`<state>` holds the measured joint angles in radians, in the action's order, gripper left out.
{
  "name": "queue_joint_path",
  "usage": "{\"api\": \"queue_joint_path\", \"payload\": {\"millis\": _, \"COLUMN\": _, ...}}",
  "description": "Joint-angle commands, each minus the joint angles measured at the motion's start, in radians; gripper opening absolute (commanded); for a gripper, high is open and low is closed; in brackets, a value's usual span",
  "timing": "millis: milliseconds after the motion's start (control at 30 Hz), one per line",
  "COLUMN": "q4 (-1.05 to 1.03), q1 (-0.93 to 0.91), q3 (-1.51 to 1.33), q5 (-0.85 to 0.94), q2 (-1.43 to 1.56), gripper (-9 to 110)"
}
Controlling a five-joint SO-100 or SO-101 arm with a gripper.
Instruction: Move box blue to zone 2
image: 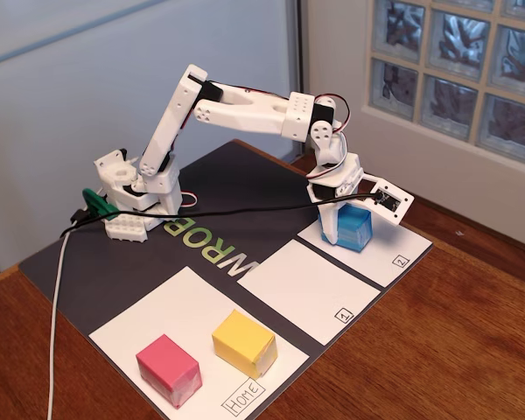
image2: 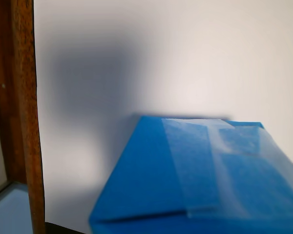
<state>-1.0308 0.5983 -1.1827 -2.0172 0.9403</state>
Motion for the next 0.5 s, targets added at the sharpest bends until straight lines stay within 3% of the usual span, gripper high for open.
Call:
{"api": "queue_joint_path", "payload": {"millis": 0, "q4": -0.006, "q1": -0.020, "q3": 0.012, "q5": 0.011, "q2": -0.011, "gripper": 1}}
{"api": "queue_joint_path", "payload": {"millis": 267, "q4": -0.023, "q1": -0.017, "q3": 0.011, "q5": 0.020, "q2": -0.009, "gripper": 22}}
{"api": "queue_joint_path", "payload": {"millis": 467, "q4": -0.055, "q1": -0.015, "q3": 0.011, "q5": 0.034, "q2": -0.006, "gripper": 27}}
